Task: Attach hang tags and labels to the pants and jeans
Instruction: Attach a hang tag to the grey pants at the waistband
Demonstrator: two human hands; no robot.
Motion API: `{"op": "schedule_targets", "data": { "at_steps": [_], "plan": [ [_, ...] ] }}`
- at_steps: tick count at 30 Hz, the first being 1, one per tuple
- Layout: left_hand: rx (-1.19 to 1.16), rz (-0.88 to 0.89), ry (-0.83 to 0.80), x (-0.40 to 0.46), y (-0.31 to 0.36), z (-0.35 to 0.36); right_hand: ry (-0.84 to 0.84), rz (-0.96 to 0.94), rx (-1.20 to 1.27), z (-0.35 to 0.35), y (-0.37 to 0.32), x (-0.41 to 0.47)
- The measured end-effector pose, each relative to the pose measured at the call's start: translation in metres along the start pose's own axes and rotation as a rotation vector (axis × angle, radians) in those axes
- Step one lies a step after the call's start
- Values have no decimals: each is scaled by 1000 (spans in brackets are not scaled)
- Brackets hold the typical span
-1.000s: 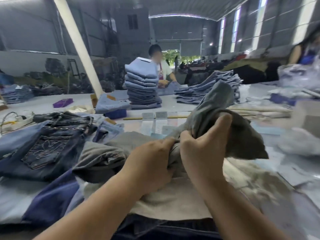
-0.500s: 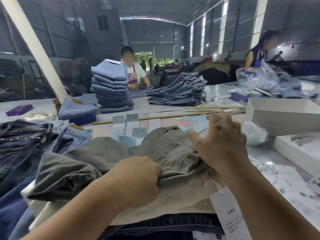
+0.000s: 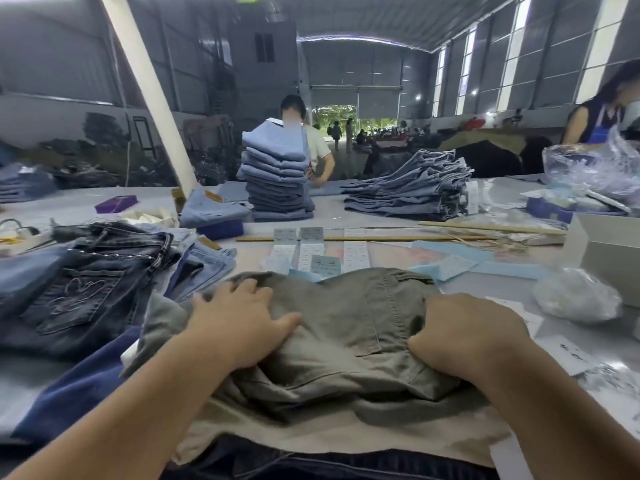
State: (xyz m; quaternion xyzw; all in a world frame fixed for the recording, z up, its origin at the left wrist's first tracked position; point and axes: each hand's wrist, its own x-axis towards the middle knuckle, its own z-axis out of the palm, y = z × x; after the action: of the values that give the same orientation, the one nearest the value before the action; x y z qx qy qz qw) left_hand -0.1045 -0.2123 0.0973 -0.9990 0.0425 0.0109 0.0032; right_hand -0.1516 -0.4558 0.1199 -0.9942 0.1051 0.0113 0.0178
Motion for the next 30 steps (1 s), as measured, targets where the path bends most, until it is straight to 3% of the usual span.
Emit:
{"op": "schedule_targets", "data": {
  "at_steps": [4, 6, 8, 12, 19, 26, 30],
  "plan": [
    [-168, -91, -43, -9, -18, 49, 68, -208, -144, -6, -22, 3],
    [-181, -85, 6, -13, -23, 58, 115, -397, -88, -3, -37, 13],
    [-176, -102, 49, -14, -28, 57, 54, -481, -49, 7, -52, 25],
    [-144, -173, 81, -16, -50, 60, -123, -421, -51, 49, -66, 37],
    [-179, -290, 14, -2, -36, 46, -117, -314, -10, 68, -81, 21],
    [-326, -223, 62, 4, -7, 75, -72, -291, 121, 36, -62, 10],
    [-310, -225, 45, 6, -9, 72, 51, 2, -49, 9, -12, 21]
  ]
}}
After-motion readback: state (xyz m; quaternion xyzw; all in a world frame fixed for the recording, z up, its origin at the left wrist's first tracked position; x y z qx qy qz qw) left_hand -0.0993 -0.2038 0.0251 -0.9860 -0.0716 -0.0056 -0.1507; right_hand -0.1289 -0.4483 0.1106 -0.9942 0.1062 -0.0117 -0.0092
